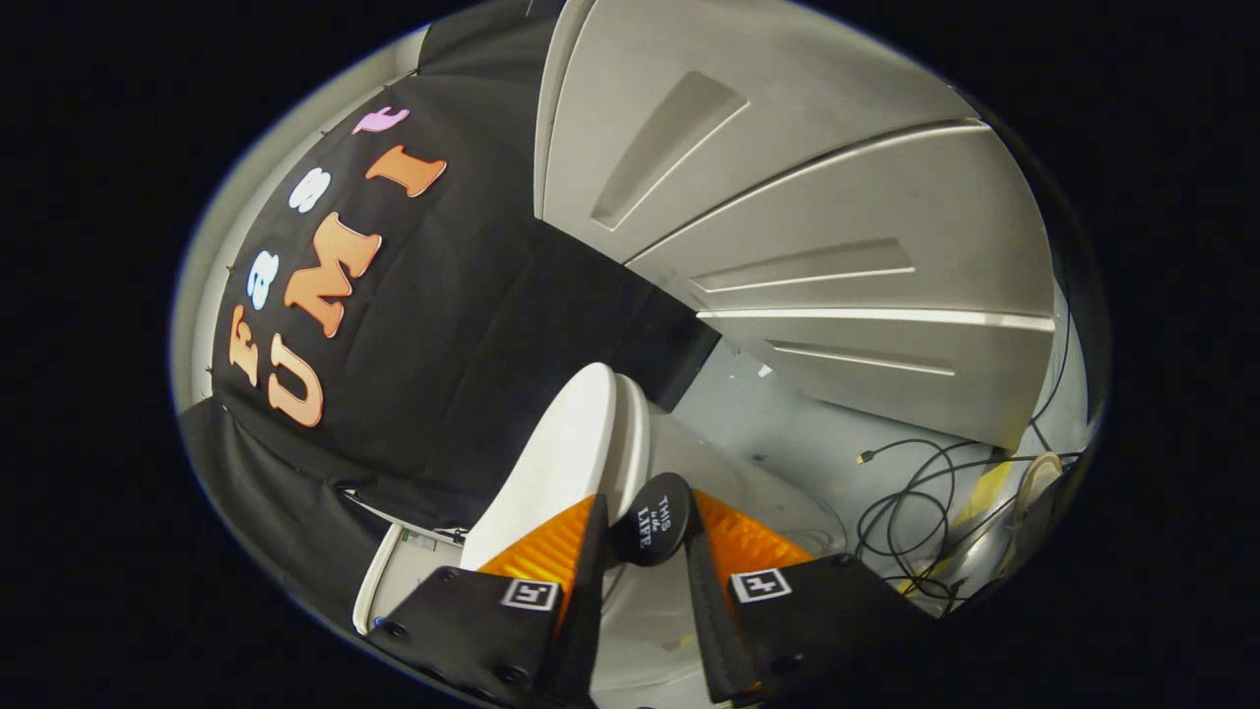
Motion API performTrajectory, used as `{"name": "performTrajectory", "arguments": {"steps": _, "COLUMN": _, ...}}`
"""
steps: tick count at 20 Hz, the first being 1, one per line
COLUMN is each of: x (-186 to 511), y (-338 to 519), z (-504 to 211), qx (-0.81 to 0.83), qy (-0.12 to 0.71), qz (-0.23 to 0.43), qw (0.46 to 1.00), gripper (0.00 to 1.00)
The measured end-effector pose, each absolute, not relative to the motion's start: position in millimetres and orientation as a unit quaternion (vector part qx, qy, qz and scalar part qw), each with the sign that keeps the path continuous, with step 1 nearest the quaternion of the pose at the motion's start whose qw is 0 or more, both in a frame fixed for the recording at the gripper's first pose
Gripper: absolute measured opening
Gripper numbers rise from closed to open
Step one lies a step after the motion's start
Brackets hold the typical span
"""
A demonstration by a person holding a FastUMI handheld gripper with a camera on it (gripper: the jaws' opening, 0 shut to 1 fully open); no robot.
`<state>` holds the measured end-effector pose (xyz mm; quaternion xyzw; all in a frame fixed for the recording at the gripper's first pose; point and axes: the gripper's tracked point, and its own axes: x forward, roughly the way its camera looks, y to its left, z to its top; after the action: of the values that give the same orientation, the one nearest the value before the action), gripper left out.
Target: Open the toilet lid.
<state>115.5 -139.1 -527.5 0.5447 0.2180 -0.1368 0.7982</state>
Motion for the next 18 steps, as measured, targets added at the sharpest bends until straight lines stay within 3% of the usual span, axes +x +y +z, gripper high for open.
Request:
{"name": "performTrajectory", "arguments": {"steps": 1, "x": 114.9, "y": -142.1, "z": -527.0, "qx": 0.536, "qy": 0.214, "qz": -0.139, "qw": 0.805, "gripper": 0.38}}
{"name": "performTrajectory", "arguments": {"steps": 2, "x": 115.2, "y": -142.8, "z": -526.9, "qx": 0.523, "qy": 0.209, "qz": -0.141, "qw": 0.814, "gripper": 0.36}}
{"name": "performTrajectory", "arguments": {"steps": 3, "x": 118.9, "y": -145.5, "z": -529.8, "qx": 0.512, "qy": 0.209, "qz": -0.146, "qw": 0.820, "gripper": 0.28}}
{"name": "performTrajectory", "arguments": {"steps": 5, "x": 122.2, "y": -151.3, "z": -525.6, "qx": 0.505, "qy": 0.204, "qz": -0.155, "qw": 0.824, "gripper": 0.28}}
{"name": "performTrajectory", "arguments": {"steps": 7, "x": 121.0, "y": -149.9, "z": -522.6, "qx": 0.506, "qy": 0.201, "qz": -0.168, "qw": 0.821, "gripper": 0.13}}
{"name": "performTrajectory", "arguments": {"steps": 11, "x": 117.0, "y": -143.9, "z": -522.5, "qx": 0.550, "qy": 0.193, "qz": -0.170, "qw": 0.795, "gripper": 0.08}}
{"name": "performTrajectory", "arguments": {"steps": 18, "x": 133.7, "y": -155.3, "z": -492.5, "qx": 0.529, "qy": 0.146, "qz": -0.171, "qw": 0.818, "gripper": 0.08}}
